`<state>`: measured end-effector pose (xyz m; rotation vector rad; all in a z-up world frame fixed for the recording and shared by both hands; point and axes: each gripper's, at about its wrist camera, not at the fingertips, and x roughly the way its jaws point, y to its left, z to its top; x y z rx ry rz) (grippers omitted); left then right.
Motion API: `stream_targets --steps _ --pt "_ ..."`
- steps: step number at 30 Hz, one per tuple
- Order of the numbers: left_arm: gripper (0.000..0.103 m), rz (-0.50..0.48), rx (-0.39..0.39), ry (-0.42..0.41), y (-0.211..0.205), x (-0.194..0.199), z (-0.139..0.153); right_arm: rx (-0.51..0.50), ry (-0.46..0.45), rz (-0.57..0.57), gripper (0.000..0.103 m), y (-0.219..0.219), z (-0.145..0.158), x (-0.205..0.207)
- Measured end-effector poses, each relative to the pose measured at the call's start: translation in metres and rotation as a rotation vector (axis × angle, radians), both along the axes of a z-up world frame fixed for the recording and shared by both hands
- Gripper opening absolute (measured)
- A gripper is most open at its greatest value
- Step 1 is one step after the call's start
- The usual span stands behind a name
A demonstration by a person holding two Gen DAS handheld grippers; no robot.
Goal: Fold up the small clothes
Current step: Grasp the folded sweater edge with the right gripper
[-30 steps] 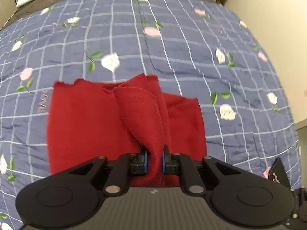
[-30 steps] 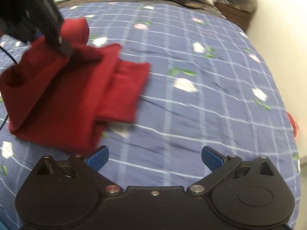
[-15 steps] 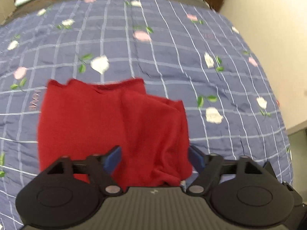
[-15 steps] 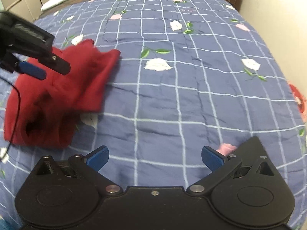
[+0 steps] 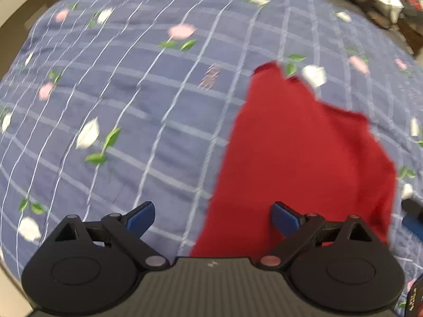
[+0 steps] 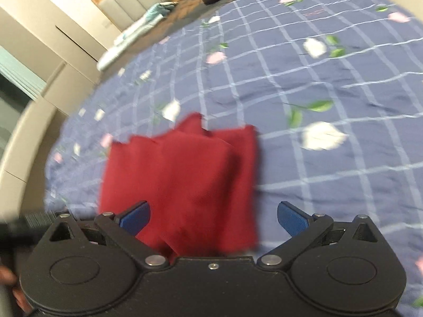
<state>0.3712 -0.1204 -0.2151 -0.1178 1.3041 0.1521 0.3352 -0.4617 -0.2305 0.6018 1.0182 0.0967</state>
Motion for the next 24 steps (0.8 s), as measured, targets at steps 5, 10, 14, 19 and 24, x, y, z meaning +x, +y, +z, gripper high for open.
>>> stream_targets --steps 5,10,14,19,24 --pt "0.102 0.025 -0.042 0.013 0.013 -0.004 -0.008 -0.007 0.052 0.024 0.069 0.012 -0.015 0.038" --pt "0.102 0.003 -0.082 0.016 0.010 -0.002 -0.007 -0.080 0.066 0.058 0.015 0.014 -0.021 0.049" --pt "0.102 -0.038 -0.100 -0.001 0.001 -0.002 0.000 -0.104 0.020 0.039 0.009 -0.001 -0.011 0.041" --pt "0.102 -0.089 -0.095 0.007 -0.007 0.000 -0.002 -0.169 0.015 -0.063 0.000 -0.028 -0.006 0.037" --pt "0.102 -0.101 -0.097 0.037 -0.005 -0.001 -0.009 -0.082 0.028 -0.048 0.034 -0.033 -0.005 0.034"
